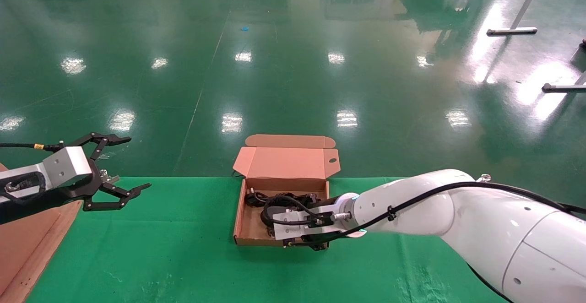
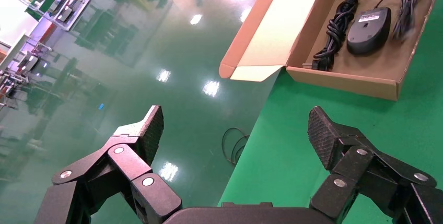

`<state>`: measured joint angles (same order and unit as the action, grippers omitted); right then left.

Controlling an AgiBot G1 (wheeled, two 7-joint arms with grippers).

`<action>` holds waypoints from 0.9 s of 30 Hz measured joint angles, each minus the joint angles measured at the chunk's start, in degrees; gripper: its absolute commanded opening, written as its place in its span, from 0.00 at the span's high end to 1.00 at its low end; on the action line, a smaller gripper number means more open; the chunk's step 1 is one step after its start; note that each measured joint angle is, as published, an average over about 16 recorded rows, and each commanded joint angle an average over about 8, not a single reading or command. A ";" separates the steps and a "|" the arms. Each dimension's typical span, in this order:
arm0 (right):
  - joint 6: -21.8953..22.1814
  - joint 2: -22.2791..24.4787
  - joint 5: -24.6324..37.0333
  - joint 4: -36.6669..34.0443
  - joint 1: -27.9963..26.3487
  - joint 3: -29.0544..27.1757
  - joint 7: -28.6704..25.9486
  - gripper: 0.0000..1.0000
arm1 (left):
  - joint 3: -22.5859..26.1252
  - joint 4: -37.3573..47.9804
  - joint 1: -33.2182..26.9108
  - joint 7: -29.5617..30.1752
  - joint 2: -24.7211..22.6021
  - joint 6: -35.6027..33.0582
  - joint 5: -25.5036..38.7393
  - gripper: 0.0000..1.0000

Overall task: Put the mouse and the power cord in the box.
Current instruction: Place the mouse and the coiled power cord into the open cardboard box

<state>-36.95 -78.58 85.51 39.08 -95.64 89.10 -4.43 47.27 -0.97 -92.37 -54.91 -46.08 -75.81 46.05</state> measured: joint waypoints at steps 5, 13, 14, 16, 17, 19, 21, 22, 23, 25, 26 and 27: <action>0.21 0.00 0.17 0.06 -0.11 0.03 0.21 0.00 | 0.01 -0.03 0.00 0.01 0.00 0.02 0.01 0.00; -0.15 0.68 -0.18 0.65 0.18 -0.79 0.34 0.00 | -0.56 -1.39 0.57 1.23 0.20 -0.13 -0.07 0.00; -0.40 0.92 -0.41 0.84 0.36 -1.19 0.32 0.00 | -0.77 -1.86 0.77 1.66 0.27 -0.19 -0.10 0.00; -1.08 1.53 -1.01 1.33 0.83 -2.22 0.24 0.00 | -1.27 -3.03 1.27 2.72 0.45 -0.35 -0.16 0.00; -1.49 1.91 -1.38 1.63 1.12 -2.85 0.19 0.00 | -1.57 -3.73 1.56 3.35 0.56 -0.44 -0.20 0.00; -2.48 2.80 -2.26 2.33 1.81 -4.33 0.06 0.00 | -2.27 -5.36 2.25 4.82 0.80 -0.66 -0.30 0.00; -3.67 3.86 -3.32 3.15 2.65 -6.11 -0.09 0.00 | -3.10 -7.27 3.07 6.55 1.10 -0.92 -0.41 0.00; -4.35 4.43 -3.93 3.60 3.13 -7.13 -0.19 0.00 | -3.56 -8.34 3.52 7.52 1.26 -1.07 -0.47 0.00; -5.09 5.02 -4.57 4.06 3.64 -8.21 -0.30 0.00 | -4.04 -9.45 3.99 8.52 1.43 -1.22 -0.54 0.00; -6.70 6.37 -6.00 5.11 4.76 -10.59 -0.53 0.00 | -5.06 -11.83 5.00 10.67 1.79 -1.55 -0.67 0.00; -7.53 7.10 -6.74 5.69 5.34 -11.82 -0.65 0.00 | -5.59 -13.05 5.52 11.78 1.98 -1.71 -0.74 0.00; -8.34 7.82 -7.47 6.25 5.90 -13.03 -0.76 0.00 | -6.11 -14.25 6.03 12.87 2.16 -1.88 -0.81 0.00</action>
<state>-45.29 -70.76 78.04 45.33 -89.74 76.07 -5.19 41.17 -15.22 -86.34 -42.04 -43.92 -77.69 45.24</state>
